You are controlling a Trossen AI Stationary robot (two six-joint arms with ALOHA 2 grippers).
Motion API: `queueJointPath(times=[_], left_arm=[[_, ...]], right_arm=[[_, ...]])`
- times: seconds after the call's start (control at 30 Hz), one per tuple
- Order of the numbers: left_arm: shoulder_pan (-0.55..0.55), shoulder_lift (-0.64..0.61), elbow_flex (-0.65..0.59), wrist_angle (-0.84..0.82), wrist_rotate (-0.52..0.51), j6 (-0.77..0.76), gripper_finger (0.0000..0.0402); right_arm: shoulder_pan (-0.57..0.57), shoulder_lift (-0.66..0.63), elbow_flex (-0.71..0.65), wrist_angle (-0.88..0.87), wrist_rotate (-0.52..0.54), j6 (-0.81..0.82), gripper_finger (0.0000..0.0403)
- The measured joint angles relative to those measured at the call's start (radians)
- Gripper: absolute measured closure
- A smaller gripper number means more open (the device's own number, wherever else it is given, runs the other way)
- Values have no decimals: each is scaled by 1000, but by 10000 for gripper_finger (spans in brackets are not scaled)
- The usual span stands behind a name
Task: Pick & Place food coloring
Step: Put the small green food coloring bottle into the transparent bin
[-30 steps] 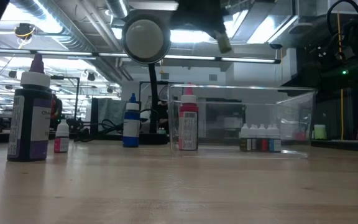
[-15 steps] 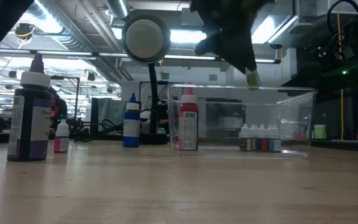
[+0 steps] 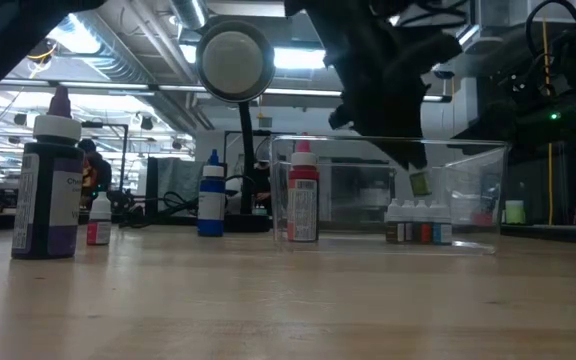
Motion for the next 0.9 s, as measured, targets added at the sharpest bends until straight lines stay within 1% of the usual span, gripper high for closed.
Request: queueJointPath(times=[0.43, 0.9], left_arm=[[28, 3, -1, 6, -14, 60, 343], [31, 19, -3, -4, 8, 120, 343]], right_arm=[[0, 0, 0, 0, 0, 0, 8], [0, 0, 0, 0, 0, -2, 8]])
